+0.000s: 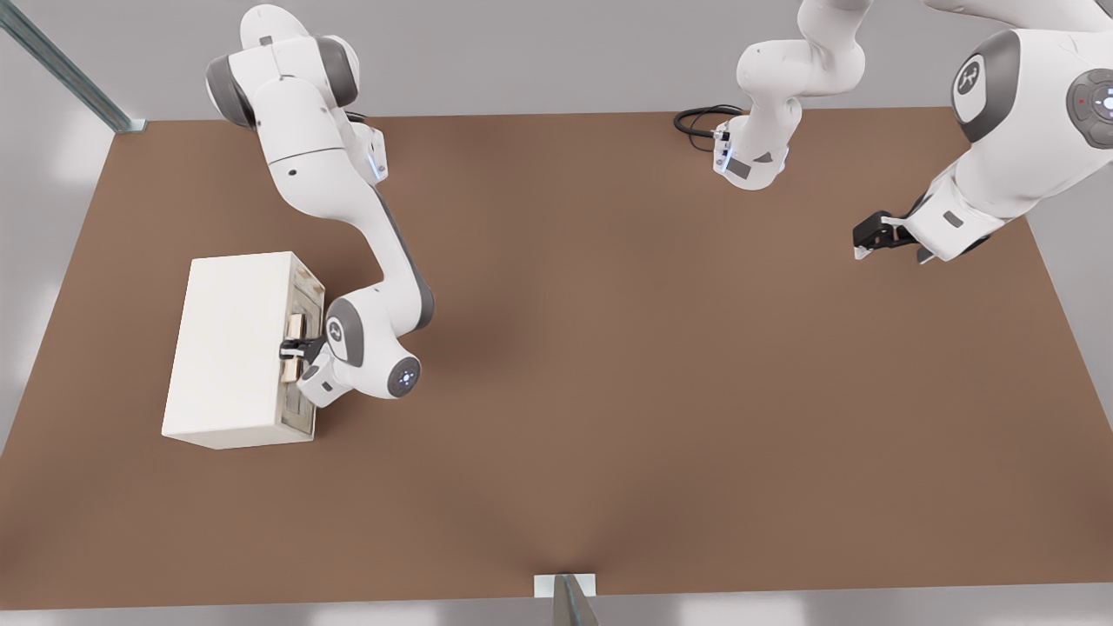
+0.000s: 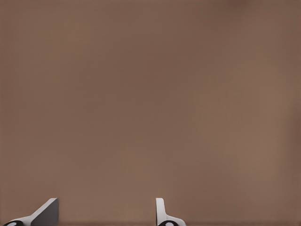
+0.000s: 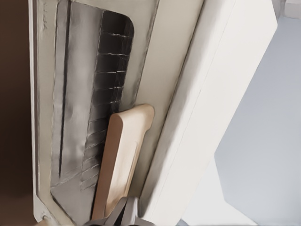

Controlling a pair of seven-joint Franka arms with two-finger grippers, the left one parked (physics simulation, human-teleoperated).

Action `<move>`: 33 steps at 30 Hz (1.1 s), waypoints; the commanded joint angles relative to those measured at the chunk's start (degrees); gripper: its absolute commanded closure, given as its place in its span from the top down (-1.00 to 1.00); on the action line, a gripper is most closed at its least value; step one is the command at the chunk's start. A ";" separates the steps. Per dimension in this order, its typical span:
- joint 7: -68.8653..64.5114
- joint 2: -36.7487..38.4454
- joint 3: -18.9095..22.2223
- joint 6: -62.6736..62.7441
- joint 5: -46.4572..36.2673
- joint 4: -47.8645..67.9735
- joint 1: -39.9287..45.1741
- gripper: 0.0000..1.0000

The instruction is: Keep left arm still and open the oven door with right arm

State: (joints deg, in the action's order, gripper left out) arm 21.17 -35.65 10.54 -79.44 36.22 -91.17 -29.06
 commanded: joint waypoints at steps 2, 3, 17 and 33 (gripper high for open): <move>3.61 -0.74 -0.08 -0.28 -0.10 0.11 -0.20 -0.57; 3.61 -0.65 0.01 -0.36 -0.10 0.29 -0.29 -0.57; -17.13 19.74 -0.34 -1.68 -44.75 12.42 15.44 1.00; -16.69 20.79 -0.78 -2.12 -39.21 14.62 16.41 1.00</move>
State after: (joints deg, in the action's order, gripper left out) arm 10.40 -14.93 9.73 -81.41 -3.21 -76.58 -12.65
